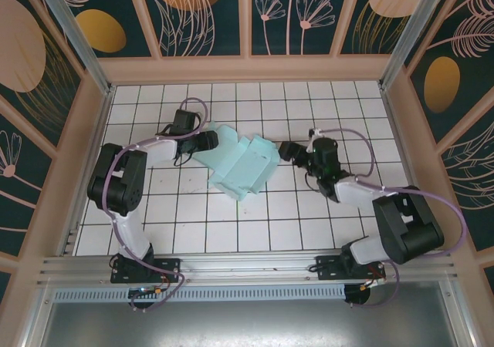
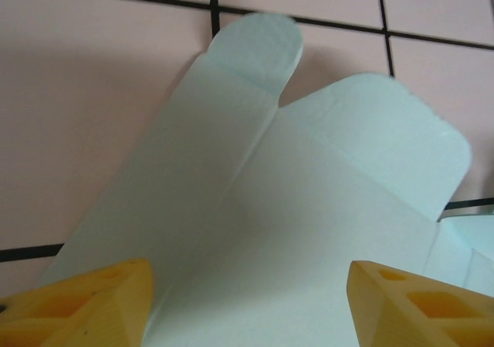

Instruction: Fold the paper box

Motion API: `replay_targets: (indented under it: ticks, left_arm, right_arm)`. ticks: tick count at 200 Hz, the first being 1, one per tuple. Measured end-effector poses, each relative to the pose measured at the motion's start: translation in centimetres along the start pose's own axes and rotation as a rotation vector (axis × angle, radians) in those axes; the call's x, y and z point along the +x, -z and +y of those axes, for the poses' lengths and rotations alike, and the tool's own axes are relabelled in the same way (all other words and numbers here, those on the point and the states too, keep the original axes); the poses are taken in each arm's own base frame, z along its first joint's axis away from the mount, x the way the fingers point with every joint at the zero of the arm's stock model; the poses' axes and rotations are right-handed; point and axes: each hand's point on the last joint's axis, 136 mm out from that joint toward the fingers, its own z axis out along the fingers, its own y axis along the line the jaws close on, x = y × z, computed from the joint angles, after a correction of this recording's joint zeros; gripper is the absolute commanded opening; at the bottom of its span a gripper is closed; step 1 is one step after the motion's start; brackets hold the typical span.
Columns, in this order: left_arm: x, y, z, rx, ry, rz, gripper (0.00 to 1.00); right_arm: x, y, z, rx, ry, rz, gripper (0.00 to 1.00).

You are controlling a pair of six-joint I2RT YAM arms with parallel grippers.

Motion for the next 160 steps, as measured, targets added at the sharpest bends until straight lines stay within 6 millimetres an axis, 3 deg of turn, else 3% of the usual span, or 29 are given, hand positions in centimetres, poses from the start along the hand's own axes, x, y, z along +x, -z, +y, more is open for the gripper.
replay_targets:
  ticks: [24,55,79,89,120,160]
  left_arm:
    - [0.2,-0.6,0.3,-0.014,0.023,0.015,0.64]
    - [0.3,-0.8,0.4,-0.016,0.039,0.017,0.64]
    - [0.3,-0.8,0.4,-0.016,0.047,0.017,0.64]
    - [0.3,-0.8,0.4,-0.016,0.049,0.017,0.65]
    - [0.3,-0.5,0.4,-0.013,0.054,0.008,0.72]
    - [-0.7,2.5,-0.6,0.027,0.012,-0.077,0.95]
  right_arm:
    - [4.6,0.5,-0.1,0.002,-0.181,0.057,0.83]
    - [7.3,-0.2,2.2,-0.053,-0.308,0.108,0.77]
    - [9.1,-1.2,2.5,-0.064,-0.379,0.144,0.64]
    - [9.7,-1.8,2.3,-0.059,-0.391,0.158,0.50]
    - [10.0,-2.7,1.9,-0.056,-0.426,0.172,0.01]
    - [7.3,-3.7,0.8,-0.093,-0.309,0.182,0.00]
